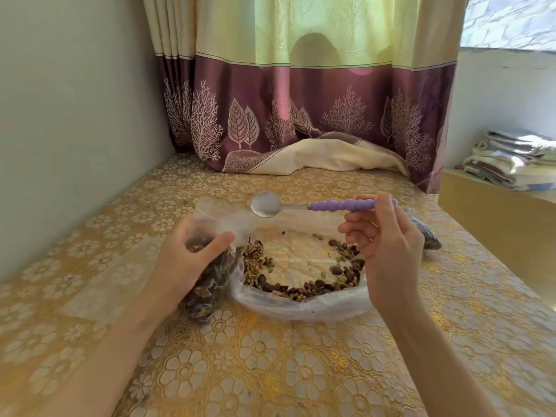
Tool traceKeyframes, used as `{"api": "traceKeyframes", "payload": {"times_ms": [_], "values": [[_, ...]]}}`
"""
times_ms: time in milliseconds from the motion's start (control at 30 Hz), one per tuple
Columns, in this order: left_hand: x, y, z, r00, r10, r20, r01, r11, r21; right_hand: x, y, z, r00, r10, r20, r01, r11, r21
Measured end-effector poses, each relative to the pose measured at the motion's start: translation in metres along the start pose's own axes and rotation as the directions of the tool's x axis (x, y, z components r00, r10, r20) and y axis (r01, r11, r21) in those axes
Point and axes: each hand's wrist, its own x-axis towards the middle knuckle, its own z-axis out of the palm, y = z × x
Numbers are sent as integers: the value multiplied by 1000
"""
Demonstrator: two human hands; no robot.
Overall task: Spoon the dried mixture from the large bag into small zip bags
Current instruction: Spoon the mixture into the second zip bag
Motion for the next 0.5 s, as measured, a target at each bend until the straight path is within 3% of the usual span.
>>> {"api": "traceKeyframes", "payload": {"times_ms": [100,233,500], "values": [[0,2,-1,996,6,-86,-11,998,-58,1,3,-3,996,-64,-68,49,978,-205],[0,4,-3,989,13,-147,-35,988,-148,-1,10,-3,994,-107,-33,85,911,-403],[3,2,-2,984,29,-178,-60,983,-176,-2,16,-2,1000,4,-9,-8,893,-450]]}}
